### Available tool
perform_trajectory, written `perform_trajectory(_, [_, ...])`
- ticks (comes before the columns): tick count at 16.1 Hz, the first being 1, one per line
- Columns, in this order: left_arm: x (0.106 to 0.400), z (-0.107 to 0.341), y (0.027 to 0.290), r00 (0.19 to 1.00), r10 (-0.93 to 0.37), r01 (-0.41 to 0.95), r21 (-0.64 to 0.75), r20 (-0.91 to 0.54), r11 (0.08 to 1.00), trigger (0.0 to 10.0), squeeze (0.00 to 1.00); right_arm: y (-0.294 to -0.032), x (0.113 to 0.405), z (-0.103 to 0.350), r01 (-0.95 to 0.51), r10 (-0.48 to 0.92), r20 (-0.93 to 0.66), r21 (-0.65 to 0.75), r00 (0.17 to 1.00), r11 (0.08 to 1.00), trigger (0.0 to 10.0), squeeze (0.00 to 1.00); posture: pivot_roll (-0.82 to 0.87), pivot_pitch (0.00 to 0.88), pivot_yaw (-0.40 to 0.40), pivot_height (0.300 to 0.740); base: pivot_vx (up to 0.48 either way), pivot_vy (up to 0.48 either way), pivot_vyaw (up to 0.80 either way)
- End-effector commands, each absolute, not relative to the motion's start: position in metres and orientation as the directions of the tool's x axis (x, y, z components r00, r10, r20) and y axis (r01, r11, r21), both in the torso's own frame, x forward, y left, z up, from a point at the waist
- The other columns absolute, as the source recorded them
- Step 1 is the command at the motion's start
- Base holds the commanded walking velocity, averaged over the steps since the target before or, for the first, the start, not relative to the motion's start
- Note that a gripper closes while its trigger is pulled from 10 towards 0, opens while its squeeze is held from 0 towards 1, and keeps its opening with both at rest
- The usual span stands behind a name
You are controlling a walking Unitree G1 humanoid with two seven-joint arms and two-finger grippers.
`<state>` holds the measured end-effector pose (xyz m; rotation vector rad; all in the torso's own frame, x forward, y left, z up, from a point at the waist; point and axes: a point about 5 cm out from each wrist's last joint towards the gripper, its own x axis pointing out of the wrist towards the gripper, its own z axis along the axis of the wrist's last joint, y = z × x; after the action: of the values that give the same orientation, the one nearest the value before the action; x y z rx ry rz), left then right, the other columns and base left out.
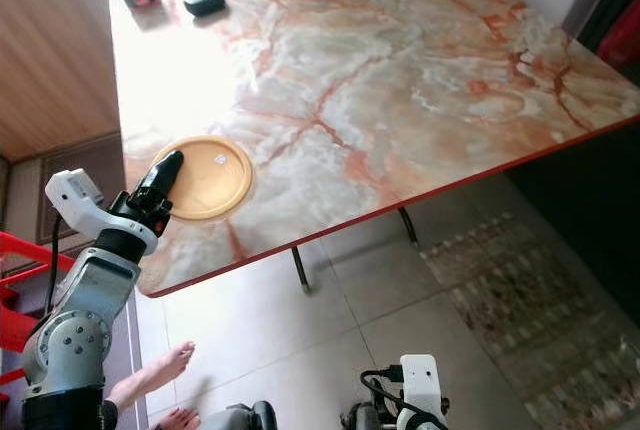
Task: Restocking fridge
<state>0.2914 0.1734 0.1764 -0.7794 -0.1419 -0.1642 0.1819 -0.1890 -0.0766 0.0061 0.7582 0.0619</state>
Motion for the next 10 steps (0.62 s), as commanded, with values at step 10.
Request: perform_trajectory(10, [0.287,0.185,0.151,0.965,-0.166,0.262,-0.671,0.205,0.694,10.0,0.00,-0.259,0.246,0.003,0.209,-0.226,-0.201,-0.105,0.953,0.972,10.0,0.00,-0.02,0.125,0.095,0.740,0.000,0.000,0.00])
